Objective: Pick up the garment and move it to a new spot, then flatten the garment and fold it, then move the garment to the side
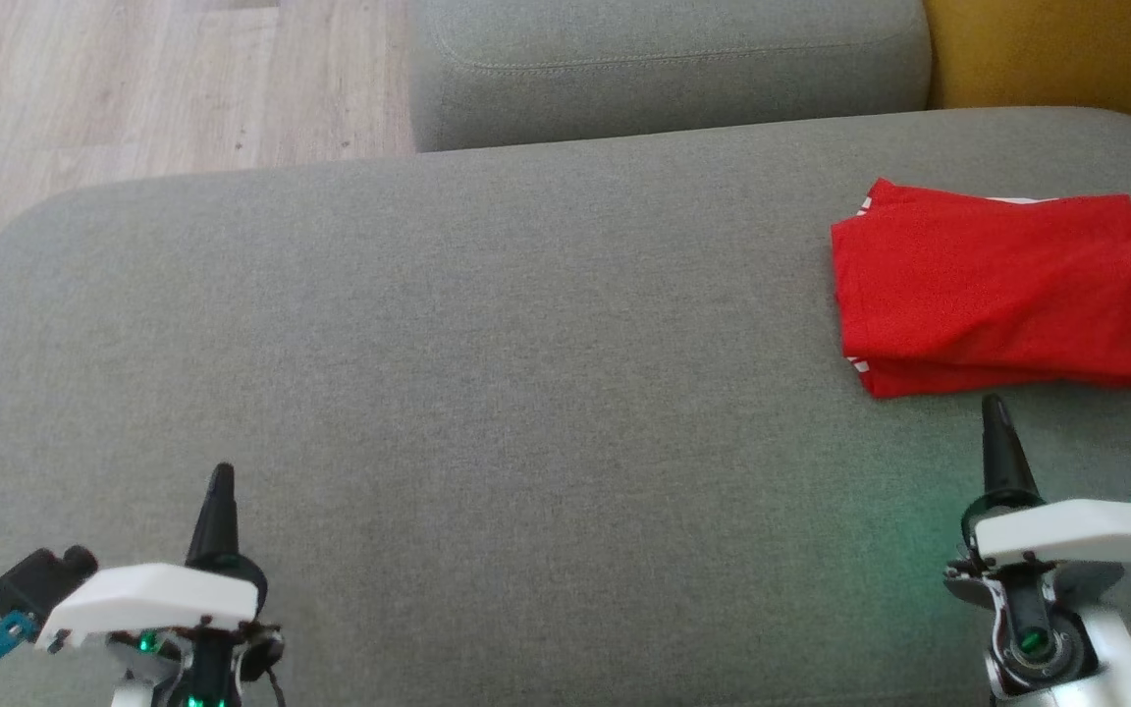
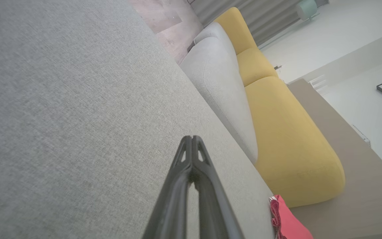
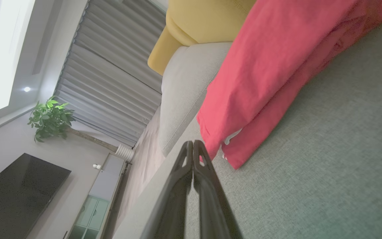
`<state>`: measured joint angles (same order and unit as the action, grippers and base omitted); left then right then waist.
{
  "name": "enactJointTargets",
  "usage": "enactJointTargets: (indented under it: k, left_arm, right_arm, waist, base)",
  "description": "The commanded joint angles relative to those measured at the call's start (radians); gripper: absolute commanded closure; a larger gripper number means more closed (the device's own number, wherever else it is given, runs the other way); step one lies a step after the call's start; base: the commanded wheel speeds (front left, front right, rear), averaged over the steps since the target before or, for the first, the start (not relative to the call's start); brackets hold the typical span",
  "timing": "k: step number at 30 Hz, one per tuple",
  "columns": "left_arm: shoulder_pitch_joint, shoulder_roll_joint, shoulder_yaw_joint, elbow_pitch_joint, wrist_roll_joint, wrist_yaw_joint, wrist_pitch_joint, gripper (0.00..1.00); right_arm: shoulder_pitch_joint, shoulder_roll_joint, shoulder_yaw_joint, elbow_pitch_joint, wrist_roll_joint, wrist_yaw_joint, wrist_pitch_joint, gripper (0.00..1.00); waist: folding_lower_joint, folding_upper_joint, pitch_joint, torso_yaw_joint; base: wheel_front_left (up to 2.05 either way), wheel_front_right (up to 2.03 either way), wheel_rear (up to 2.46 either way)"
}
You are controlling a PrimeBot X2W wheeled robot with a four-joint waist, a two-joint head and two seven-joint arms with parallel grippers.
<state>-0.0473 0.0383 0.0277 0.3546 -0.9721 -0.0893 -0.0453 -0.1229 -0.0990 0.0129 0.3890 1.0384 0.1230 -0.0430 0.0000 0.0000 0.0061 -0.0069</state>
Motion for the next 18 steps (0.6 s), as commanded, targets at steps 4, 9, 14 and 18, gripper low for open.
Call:
enactJointTargets:
  k: [4,9,14,18]
  left_arm:
    - [-0.053,0.010,0.032,-0.045,-0.060,-0.011,0.013,1.00]
    - [-0.054,0.010,0.038,-0.052,-0.119,-0.014,0.028,1.00]
    - [-0.055,0.010,0.043,-0.058,-0.177,-0.017,0.043,1.00]
    - [-0.055,0.010,0.047,-0.063,-0.224,-0.020,0.055,1.00]
  right_arm:
    - [-0.015,0.004,-0.008,-0.047,0.056,0.005,0.015,1.00]
    - [-0.012,0.008,-0.020,-0.057,0.108,0.005,0.029,1.00]
    - [-0.009,0.013,-0.032,-0.067,0.160,0.005,0.044,1.00]
    - [-0.007,0.017,-0.042,-0.075,0.202,0.006,0.055,1.00]
  waist:
    - [0.0000,0.0000,0.000,0.001]
    - [0.0000,0.0000,-0.001,0.001]
    - [0.0000,0.0000,-0.001,0.002]
    - [0.0000,0.0000,-0.001,0.002]
  base:
    - [0.00,0.00,0.00]
    - [0.00,0.00,0.00]
    - [0.00,0.00,0.00]
    - [0.00,0.00,0.00]
